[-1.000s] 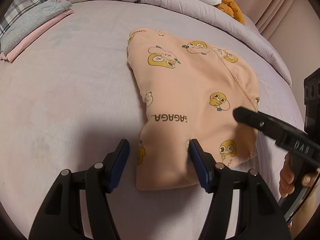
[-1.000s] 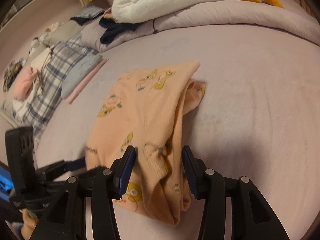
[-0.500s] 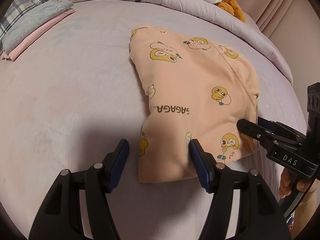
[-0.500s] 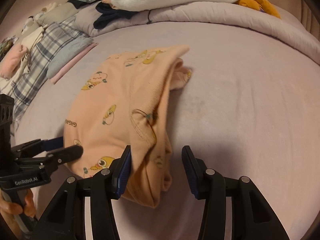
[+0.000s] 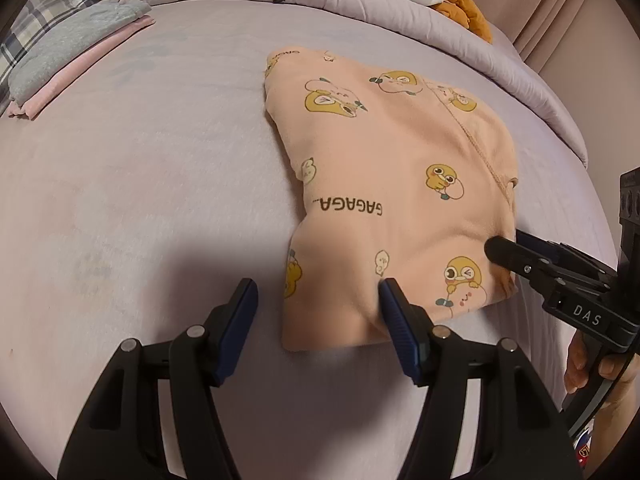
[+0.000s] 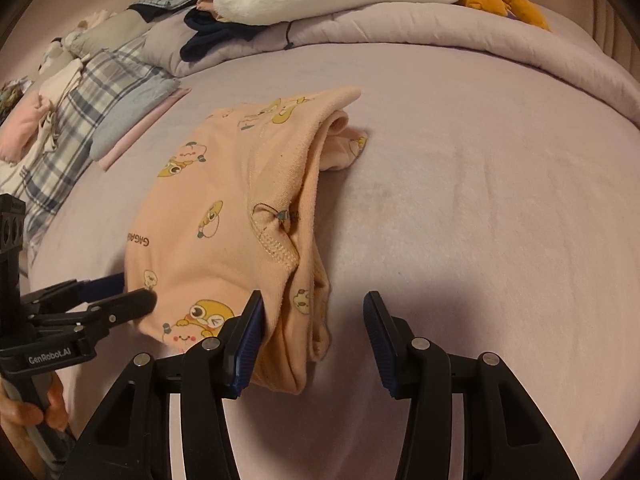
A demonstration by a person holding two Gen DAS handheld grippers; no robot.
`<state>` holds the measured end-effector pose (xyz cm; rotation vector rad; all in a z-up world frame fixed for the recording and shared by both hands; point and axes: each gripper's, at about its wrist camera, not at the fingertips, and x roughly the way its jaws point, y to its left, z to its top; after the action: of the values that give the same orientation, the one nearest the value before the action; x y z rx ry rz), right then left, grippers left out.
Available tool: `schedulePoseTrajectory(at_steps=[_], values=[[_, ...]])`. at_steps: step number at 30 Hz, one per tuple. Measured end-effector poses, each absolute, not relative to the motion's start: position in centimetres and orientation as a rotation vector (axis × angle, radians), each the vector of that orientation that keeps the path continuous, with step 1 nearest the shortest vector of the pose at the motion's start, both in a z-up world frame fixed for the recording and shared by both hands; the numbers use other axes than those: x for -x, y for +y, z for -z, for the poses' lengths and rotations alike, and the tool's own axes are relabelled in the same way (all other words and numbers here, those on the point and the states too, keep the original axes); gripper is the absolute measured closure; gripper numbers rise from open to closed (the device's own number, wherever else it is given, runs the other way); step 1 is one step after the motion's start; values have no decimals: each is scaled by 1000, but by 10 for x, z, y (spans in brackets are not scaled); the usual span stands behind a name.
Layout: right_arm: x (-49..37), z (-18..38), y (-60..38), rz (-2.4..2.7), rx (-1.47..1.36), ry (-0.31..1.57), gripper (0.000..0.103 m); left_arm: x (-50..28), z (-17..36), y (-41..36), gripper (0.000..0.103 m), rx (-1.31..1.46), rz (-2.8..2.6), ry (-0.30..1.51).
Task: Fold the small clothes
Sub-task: 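Pull both open tools back from the folded peach shirt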
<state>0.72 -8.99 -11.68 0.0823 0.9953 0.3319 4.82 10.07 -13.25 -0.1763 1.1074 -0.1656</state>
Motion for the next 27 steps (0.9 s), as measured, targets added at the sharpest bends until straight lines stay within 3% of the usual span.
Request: schedulePoseTrajectory(at_steps=[27], values=[[-1, 112, -98, -303, -82, 990, 54, -38, 129, 103, 39, 152, 140, 1123]])
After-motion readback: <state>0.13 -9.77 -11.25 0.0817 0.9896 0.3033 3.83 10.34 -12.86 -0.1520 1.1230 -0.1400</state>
